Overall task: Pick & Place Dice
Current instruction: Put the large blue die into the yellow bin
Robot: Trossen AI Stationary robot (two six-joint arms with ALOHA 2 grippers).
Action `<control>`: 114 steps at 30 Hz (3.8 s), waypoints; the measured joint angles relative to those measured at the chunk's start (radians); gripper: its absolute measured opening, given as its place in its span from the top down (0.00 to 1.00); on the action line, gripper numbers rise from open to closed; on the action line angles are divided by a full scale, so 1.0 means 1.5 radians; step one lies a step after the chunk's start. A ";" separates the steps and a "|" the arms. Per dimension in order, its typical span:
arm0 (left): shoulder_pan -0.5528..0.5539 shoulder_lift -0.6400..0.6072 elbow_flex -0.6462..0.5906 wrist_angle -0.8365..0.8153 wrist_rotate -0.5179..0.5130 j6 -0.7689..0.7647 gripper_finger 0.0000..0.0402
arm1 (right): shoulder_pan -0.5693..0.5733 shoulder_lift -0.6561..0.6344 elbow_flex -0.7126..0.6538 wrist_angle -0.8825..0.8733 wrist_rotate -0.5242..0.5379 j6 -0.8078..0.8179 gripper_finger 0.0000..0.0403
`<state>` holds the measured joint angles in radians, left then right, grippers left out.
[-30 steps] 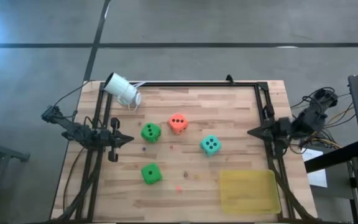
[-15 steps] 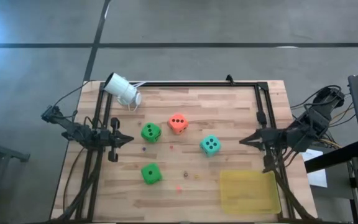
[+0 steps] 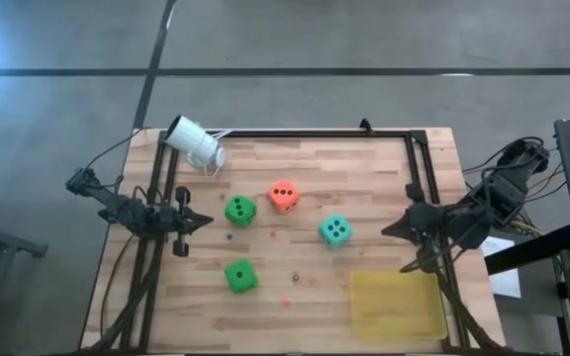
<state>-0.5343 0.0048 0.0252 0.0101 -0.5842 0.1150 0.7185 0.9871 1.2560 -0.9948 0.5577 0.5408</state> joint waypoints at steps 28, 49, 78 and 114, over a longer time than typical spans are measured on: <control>-0.001 0.000 0.000 -0.001 -0.067 -0.025 0.99 | -0.277 0.152 -0.005 -0.027 -0.038 0.065 0.98; -0.001 -0.001 0.000 0.000 -0.066 -0.025 0.99 | -0.322 0.285 0.014 -0.025 -0.063 0.019 0.91; -0.001 -0.001 0.000 0.000 -0.066 -0.025 0.99 | -0.316 0.331 0.008 -0.012 -0.130 0.138 0.01; -0.001 0.000 0.000 0.000 -0.066 -0.025 0.99 | -0.360 0.420 -0.024 0.021 -0.267 0.142 0.01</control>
<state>-0.5350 0.0044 0.0250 0.0101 -0.6838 0.0769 0.1789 1.6176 1.2205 -0.9631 0.1567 0.7533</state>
